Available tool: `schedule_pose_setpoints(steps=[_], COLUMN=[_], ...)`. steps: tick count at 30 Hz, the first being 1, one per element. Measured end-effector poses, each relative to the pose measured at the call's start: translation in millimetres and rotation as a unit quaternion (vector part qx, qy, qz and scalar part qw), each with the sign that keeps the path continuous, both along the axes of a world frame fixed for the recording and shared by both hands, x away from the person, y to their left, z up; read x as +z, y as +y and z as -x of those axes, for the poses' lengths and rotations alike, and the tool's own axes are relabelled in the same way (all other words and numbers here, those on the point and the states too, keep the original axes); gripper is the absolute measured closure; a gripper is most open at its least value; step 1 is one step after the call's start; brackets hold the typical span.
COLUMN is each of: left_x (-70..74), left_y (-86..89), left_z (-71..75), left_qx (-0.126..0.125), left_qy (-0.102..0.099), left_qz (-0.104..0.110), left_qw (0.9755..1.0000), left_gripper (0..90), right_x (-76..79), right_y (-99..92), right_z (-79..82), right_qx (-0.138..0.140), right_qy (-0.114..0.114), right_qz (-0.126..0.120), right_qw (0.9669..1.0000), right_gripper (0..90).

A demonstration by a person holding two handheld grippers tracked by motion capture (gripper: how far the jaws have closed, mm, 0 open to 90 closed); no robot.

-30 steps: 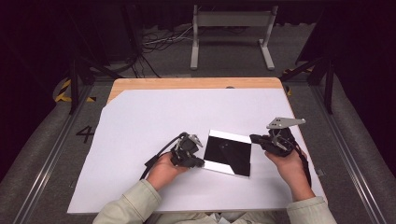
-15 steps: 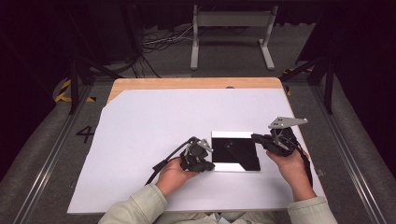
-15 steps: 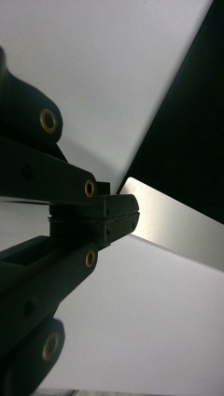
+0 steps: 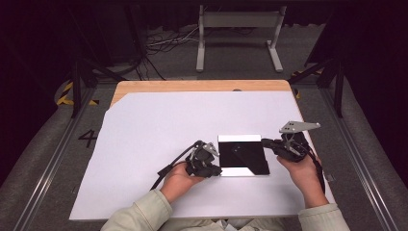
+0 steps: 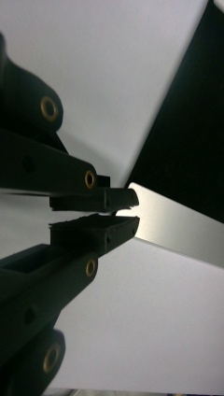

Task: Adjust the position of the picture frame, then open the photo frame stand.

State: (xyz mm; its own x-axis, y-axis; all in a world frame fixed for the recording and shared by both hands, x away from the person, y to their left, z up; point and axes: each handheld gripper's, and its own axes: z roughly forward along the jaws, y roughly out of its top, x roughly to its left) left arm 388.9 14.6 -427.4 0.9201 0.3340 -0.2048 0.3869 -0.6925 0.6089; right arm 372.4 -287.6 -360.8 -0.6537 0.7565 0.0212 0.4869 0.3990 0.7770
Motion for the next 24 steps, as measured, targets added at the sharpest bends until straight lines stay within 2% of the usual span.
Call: schedule_pose_setpoints(steps=[4, 6, 9, 12, 13, 19, 22, 24], left_x=[13.2, 19.2, 25.6, 31.1, 32.2, 36.6, 36.9, 36.8], left_y=[18.7, 28.8, 42.4, 53.3, 56.9, 70.7, 72.3, 73.3], left_z=[-2.5, -3.5, -4.3, -3.0, -3.3, -7.9, -9.1, -10.5], left_qx=[0.018, 0.027, 0.034, 0.040, 0.042, 0.065, 0.067, 0.067], left_qy=[-0.013, -0.023, -0.028, -0.049, -0.051, -0.050, -0.050, -0.048], left_qz=[0.013, 0.018, 0.033, 0.027, 0.031, 0.052, 0.053, 0.051], left_qw=[0.9997, 0.9992, 0.9985, 0.9976, 0.9973, 0.9953, 0.9951, 0.9953], left_gripper=[73.5, 71.4, 68.8, 66.7, 65.8, 62.5, 60.6, 59.6], right_x=[1.6, 2.8, 4.9, 7.3, 8.1, 9.8, 9.3, 7.9], right_y=[-7.9, -11.1, -13.4, -14.7, -14.9, -17.2, -17.8, -19.3], right_z=[1.7, 3.1, 5.6, 7.7, 8.7, 13.0, 13.9, 13.9], right_qx=[-0.004, -0.001, 0.006, 0.014, 0.017, 0.021, 0.021, 0.024], right_qy=[-0.001, 0.000, -0.005, -0.008, -0.009, -0.009, -0.007, 0.004], right_qz=[0.000, 0.000, 0.007, 0.015, 0.016, 0.025, 0.027, 0.025], right_qw=[1.0000, 1.0000, 0.9999, 0.9998, 0.9997, 0.9994, 0.9994, 0.9994], right_gripper=[89.8, 89.8, 89.7, 88.3, 87.0, 86.4, 84.1, 81.7])
